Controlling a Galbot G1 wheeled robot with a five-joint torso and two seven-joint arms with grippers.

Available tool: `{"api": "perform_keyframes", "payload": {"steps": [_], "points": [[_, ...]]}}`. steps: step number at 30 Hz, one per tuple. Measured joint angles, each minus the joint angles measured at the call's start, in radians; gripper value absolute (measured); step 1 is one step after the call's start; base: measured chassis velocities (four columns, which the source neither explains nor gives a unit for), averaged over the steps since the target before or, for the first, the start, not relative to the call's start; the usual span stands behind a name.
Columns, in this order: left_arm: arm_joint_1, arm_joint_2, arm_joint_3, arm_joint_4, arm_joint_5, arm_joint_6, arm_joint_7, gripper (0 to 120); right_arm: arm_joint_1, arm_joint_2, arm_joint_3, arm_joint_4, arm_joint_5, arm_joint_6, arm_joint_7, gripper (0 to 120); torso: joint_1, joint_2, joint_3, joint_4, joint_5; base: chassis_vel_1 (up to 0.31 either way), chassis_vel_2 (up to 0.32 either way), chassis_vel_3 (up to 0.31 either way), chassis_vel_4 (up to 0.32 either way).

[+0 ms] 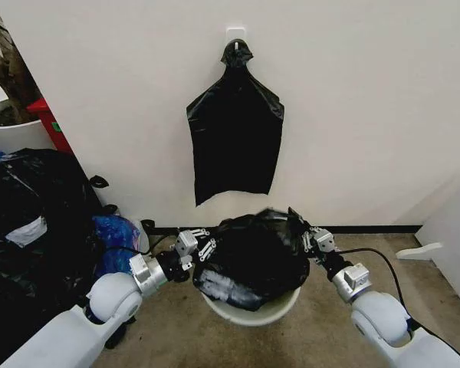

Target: Place the garbage bag over the trash bin.

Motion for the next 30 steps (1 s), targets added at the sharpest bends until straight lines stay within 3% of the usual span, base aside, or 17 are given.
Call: {"api": "perform_keyframes", "payload": {"steps": [13,18,20,22,24,26,30], "points": [[-0.047,-0.024,-0.01,0.01,-0.151,0.059,-0.054,4,-0.032,0.009,0.004,-0.124,-0.235,0.01,0.026,2,0.0,0.0,0.0,-0.0004,0.0002,0.0,0.0,0.0,0.0],[-0.055,-0.032,-0.016,0.005,-0.159,0.086,-0.118,4,-0.044,0.012,0.006,-0.162,-0.289,0.092,0.009,24,0.0,0.0,0.0,-0.0004,0.0003,0.0,0.0,0.0,0.0],[-0.05,-0.035,-0.017,-0.004,-0.164,0.113,-0.182,4,-0.05,0.008,0.031,-0.187,-0.295,0.211,-0.086,34,0.0,0.0,0.0,-0.0003,0.0002,0.0,0.0,0.0,0.0],[-0.047,-0.037,-0.018,-0.006,-0.166,0.12,-0.198,4,-0.052,0.005,0.042,-0.197,-0.295,0.266,-0.131,34,0.0,0.0,0.0,-0.0002,0.0002,0.0,0.0,0.0,0.0],[-0.038,-0.043,-0.019,-0.013,-0.17,0.144,-0.262,4,-0.061,0.002,0.077,-0.216,-0.283,0.404,-0.239,45,0.0,0.0,0.0,-0.0003,0.0002,0.0,0.0,0.0,0.0],[-0.028,-0.048,-0.022,-0.027,-0.186,0.174,-0.334,4,-0.065,0.006,0.102,-0.218,-0.269,0.466,-0.28,52,0.0,0.0,0.0,-0.0005,0.0002,0.0,0.0,0.0,0.0],[0.001,-0.055,-0.046,-0.056,-0.214,0.218,-0.414,4,-0.063,0.014,0.117,-0.203,-0.249,0.485,-0.292,66,0.0,0.0,0.0,-0.0003,0.0001,0.0,0.0,0.0,0.0]]}}
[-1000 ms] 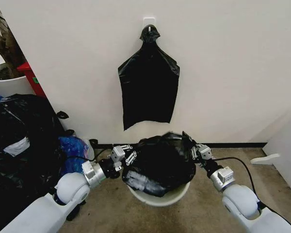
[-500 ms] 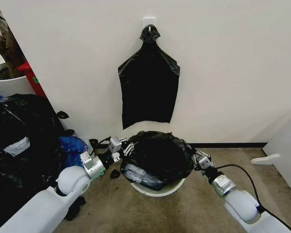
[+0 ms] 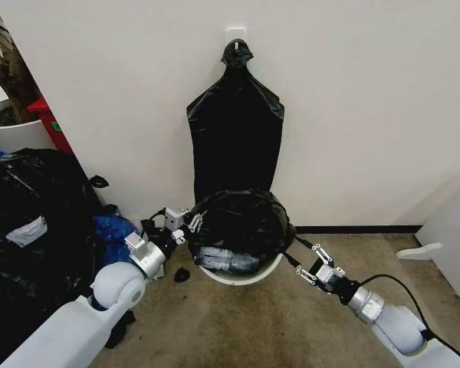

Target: Place the garbage bag over the trash bin.

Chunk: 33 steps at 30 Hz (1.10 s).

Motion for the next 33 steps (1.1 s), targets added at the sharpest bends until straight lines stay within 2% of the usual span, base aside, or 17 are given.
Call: {"api": "perform_keyframes", "payload": {"steps": [2,3,4,6,8,9,12,14,22,27,29,33], "points": [[0.015,-0.004,-0.019,-0.02,-0.024,0.03,-0.058,4,-0.014,0.006,0.008,0.037,0.019,-0.005,0.04,75,0.0,0.0,0.0,0.0007,0.0,0.0,0.0,0.0,0.0],[0.017,-0.004,-0.022,-0.025,-0.028,0.037,-0.074,4,-0.028,0.006,0.009,0.06,0.025,-0.015,0.067,77,0.0,0.0,0.0,0.0006,0.0,0.0,0.0,0.0,0.0],[0.018,-0.004,-0.024,-0.028,-0.029,0.042,-0.092,4,-0.052,0.005,0.008,0.102,0.037,-0.036,0.112,84,0.0,0.0,0.0,0.0002,0.0001,0.0,0.0,0.0,0.0],[0.017,-0.004,-0.023,-0.031,-0.025,0.043,-0.109,4,-0.098,-0.005,-0.008,0.191,0.074,-0.096,0.203,90,0.0,0.0,0.0,-0.0004,-0.0003,0.0,0.0,0.0,0.0],[0.015,-0.004,-0.022,-0.032,-0.021,0.043,-0.113,4,-0.11,-0.009,-0.014,0.215,0.085,-0.114,0.225,94,0.0,0.0,0.0,-0.0006,-0.0003,0.0,0.0,0.0,0.0],[0.012,-0.004,-0.019,-0.033,-0.012,0.041,-0.119,4,-0.136,-0.018,-0.03,0.278,0.115,-0.163,0.264,98,0.0,0.0,0.0,-0.0005,-0.0001,0.0,0.0,0.0,0.0],[0.008,-0.009,-0.009,-0.043,-0.001,0.032,-0.125,4,-0.181,-0.042,-0.064,0.391,0.146,-0.252,0.282,100,0.0,0.0,0.0,0.0002,-0.0003,0.0,0.0,0.0,0.0],[0.006,-0.015,-0.001,-0.056,0.001,0.028,-0.124,4,-0.209,-0.053,-0.088,0.449,0.117,-0.308,0.273,100,0.0,0.0,0.0,0.0001,-0.0003,0.0,0.0,0.0,0.0],[0.012,-0.021,0.022,-0.086,0.032,0.022,-0.116,4,-0.216,-0.053,-0.141,0.477,-0.04,-0.374,0.22,100,0.0,0.0,0.0,0.0001,0.0,0.0,0.0,0.0,0.0],[0.016,-0.023,0.033,-0.101,0.045,0.021,-0.113,4,-0.194,-0.049,-0.144,0.471,-0.125,-0.419,0.225,84,0.0,0.0,0.0,0.0,0.0,0.0,0.0,0.0,0.0],[0.015,-0.025,0.034,-0.101,0.046,0.021,-0.113,4,-0.191,-0.048,-0.144,0.468,-0.136,-0.426,0.229,82,0.0,0.0,0.0,0.0,-0.0001,0.0,0.0,0.0,0.0],[0.013,-0.032,0.037,-0.099,0.047,0.023,-0.112,4,-0.164,-0.03,-0.156,0.446,-0.173,-0.44,0.237,62,0.0,0.0,0.0,0.0,0.0,0.0,0.0,0.0,0.0]]}}
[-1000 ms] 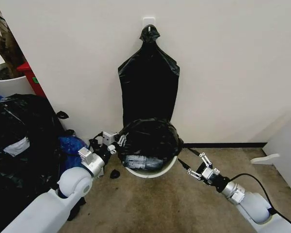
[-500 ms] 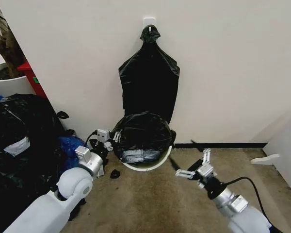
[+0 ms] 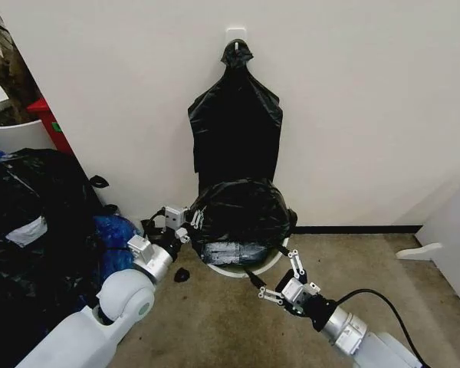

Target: Place the garbage bag over the trash bin.

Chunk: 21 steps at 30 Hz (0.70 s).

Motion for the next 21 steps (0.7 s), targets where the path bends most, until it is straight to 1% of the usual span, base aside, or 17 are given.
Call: {"api": "perform_keyframes", "payload": {"steps": [2,3,4,6,9,11,12,13,17,19,21], "points": [[0.0,-0.001,0.001,0.001,0.0,0.002,0.0,4,0.009,0.006,-0.005,-0.003,0.0,0.002,0.0,54,0.0,0.0,0.0,0.0,0.0,0.0,0.0,0.0,0.0],[0.0,-0.001,0.001,0.001,0.0,0.002,0.0,4,0.009,0.006,-0.005,-0.003,0.0,0.002,0.0,54,0.0,0.0,0.0,0.0,0.0,0.0,0.0,0.0,0.0],[-0.001,-0.002,0.001,0.001,0.0,0.003,0.0,4,0.014,0.008,-0.007,-0.007,0.002,0.01,-0.005,50,0.0,0.0,0.0,0.0,0.0,0.0,0.0,0.0,0.0],[-0.002,-0.003,0.001,0.004,0.0,0.006,0.0,4,0.024,0.009,-0.008,-0.015,0.015,0.037,-0.032,42,0.0,0.0,0.0,0.0,0.0,0.0,0.0,0.0,0.0],[-0.002,-0.007,0.001,0.006,0.0,0.01,0.0,4,0.043,0.012,-0.009,-0.034,0.047,0.102,-0.111,29,0.0,0.0,0.0,0.0,0.0,0.0,0.0,0.0,0.0],[-0.002,-0.007,0.001,0.007,0.001,0.011,0.0,4,0.047,0.012,-0.011,-0.037,0.055,0.113,-0.125,27,0.0,0.0,0.0,0.0,0.0,0.0,0.0,0.0,0.0],[-0.002,-0.009,0.001,0.009,0.002,0.012,0.0,4,0.052,0.013,-0.015,-0.041,0.067,0.129,-0.144,23,0.0,0.0,0.0,0.0,0.0,0.0,0.0,0.0,0.0],[-0.002,-0.01,0.001,0.011,0.003,0.012,0.0,4,0.058,0.013,-0.019,-0.045,0.076,0.142,-0.161,17,0.0,0.0,0.0,0.0,0.0,0.0,0.0,0.0,0.0],[-0.002,-0.015,-0.002,0.014,0.001,0.015,-0.002,4,0.072,0.013,-0.021,-0.077,0.097,0.202,-0.214,2,0.0,0.0,0.0,0.0,0.0,0.0,0.0,0.0,0.0],[-0.002,-0.015,-0.003,0.014,0.0,0.016,-0.003,4,0.073,0.013,-0.021,-0.08,0.099,0.207,-0.218,1,0.0,0.0,0.0,0.0,0.0,0.0,0.0,0.0,0.0],[-0.003,-0.016,-0.014,0.01,-0.025,0.027,-0.014,4,0.082,0.012,-0.014,-0.125,0.126,0.286,-0.298,0,0.0,0.0,0.0,0.0,0.0,0.0,0.0,0.0,0.0]]}}
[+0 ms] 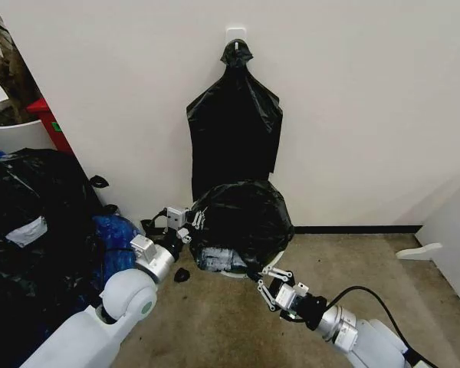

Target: Place the garbage bag over the trash bin.

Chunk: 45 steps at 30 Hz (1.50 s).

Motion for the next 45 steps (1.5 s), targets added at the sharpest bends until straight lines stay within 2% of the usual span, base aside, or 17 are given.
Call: {"api": "perform_keyframes", "payload": {"steps": [5,7,13,17,21,22,23,28,30,34,35,39,41,42,44,45], "points": [[0.0,0.001,-0.012,-0.02,-0.049,0.02,-0.013,4,0.015,0.006,0.015,-0.058,0.01,0.062,-0.099,0,0.0,0.0,0.0,0.0,0.0,0.0,0.0,0.0,0.0],[0.001,0.002,-0.018,-0.043,-0.102,0.041,-0.03,4,0.022,0.02,0.022,-0.103,0.0,0.096,-0.166,0,0.0,0.0,0.0,0.0,0.0001,0.0,0.0,0.0,0.0],[0.005,-0.003,-0.021,-0.094,-0.208,0.085,-0.073,4,0.032,0.06,0.026,-0.166,-0.067,0.121,-0.18,0,0.0,0.0,0.0,-0.0004,0.0,0.0,0.0,0.0,0.0],[0.023,-0.015,-0.022,-0.13,-0.265,0.108,-0.104,4,0.061,0.099,0.028,-0.22,-0.124,0.124,-0.145,0,0.0,0.0,0.0,0.0,0.0001,0.0,0.0,0.0,0.0],[0.031,-0.02,-0.021,-0.141,-0.276,0.116,-0.112,4,0.076,0.113,0.037,-0.255,-0.161,0.126,-0.117,0,0.0,0.0,0.0,0.0,0.0002,0.0,0.0,0.0,0.0],[0.038,-0.023,-0.021,-0.148,-0.279,0.124,-0.117,4,0.089,0.121,0.049,-0.286,-0.21,0.129,-0.078,0,0.0,0.0,0.0,0.0001,0.0001,0.0,0.0,0.0,0.0],[0.048,-0.023,-0.023,-0.156,-0.28,0.129,-0.122,4,0.108,0.128,0.078,-0.346,-0.321,0.13,0.009,0,0.0,0.0,0.0,0.0001,0.0002,0.0,0.0,0.0,0.0],[0.052,-0.023,-0.027,-0.159,-0.28,0.122,-0.122,4,0.106,0.117,0.091,-0.385,-0.352,0.126,0.078,0,0.0,0.0,0.0,0.0001,0.0002,0.0,0.0,0.0,0.0],[0.052,-0.025,-0.029,-0.159,-0.276,0.107,-0.114,4,0.088,0.101,0.076,-0.387,-0.294,0.127,0.097,0,0.0,0.0,0.0,0.0,-0.0001,0.0,0.0,0.0,0.0],[0.047,-0.032,-0.028,-0.136,-0.263,0.084,-0.102,4,0.056,0.076,0.044,-0.373,-0.139,0.168,0.051,15,0.0,0.0,0.0,-0.0003,0.0002,0.0,0.0,0.0,0.0],[0.047,-0.032,-0.028,-0.136,-0.263,0.084,-0.102,4,0.056,0.076,0.044,-0.373,-0.139,0.168,0.051,15,0.0,0.0,0.0,-0.0003,0.0002,0.0,0.0,0.0,0.0],[0.04,-0.037,-0.023,-0.084,-0.239,0.062,-0.09,4,0.045,0.04,0.076,-0.359,0.069,0.256,-0.202,35,0.0,0.0,0.0,0.0002,0.0,0.0,0.0,0.0,0.0],[0.039,-0.038,-0.023,-0.074,-0.236,0.06,-0.088,4,0.04,0.024,0.088,-0.359,0.115,0.28,-0.251,39,0.0,0.0,0.0,0.0002,0.0002,0.0,0.0,0.0,0.0],[0.039,-0.039,-0.023,-0.06,-0.228,0.059,-0.086,4,0.024,-0.002,0.114,-0.349,0.212,0.313,-0.344,47,0.0,0.0,0.0,-0.0003,-0.0001,0.0,0.0,0.0,0.0],[0.041,-0.04,-0.023,-0.057,-0.224,0.059,-0.086,4,0.021,-0.007,0.121,-0.345,0.236,0.317,-0.368,47,0.0,0.0,0.0,-0.0003,0.0,0.0,0.0,0.0,0.0],[0.045,-0.042,-0.023,-0.051,-0.213,0.058,-0.086,4,0.012,-0.02,0.144,-0.327,0.302,0.321,-0.43,55,0.0,0.0,0.0,-0.0003,0.0004,0.0,0.0,0.0,0.0]]}}
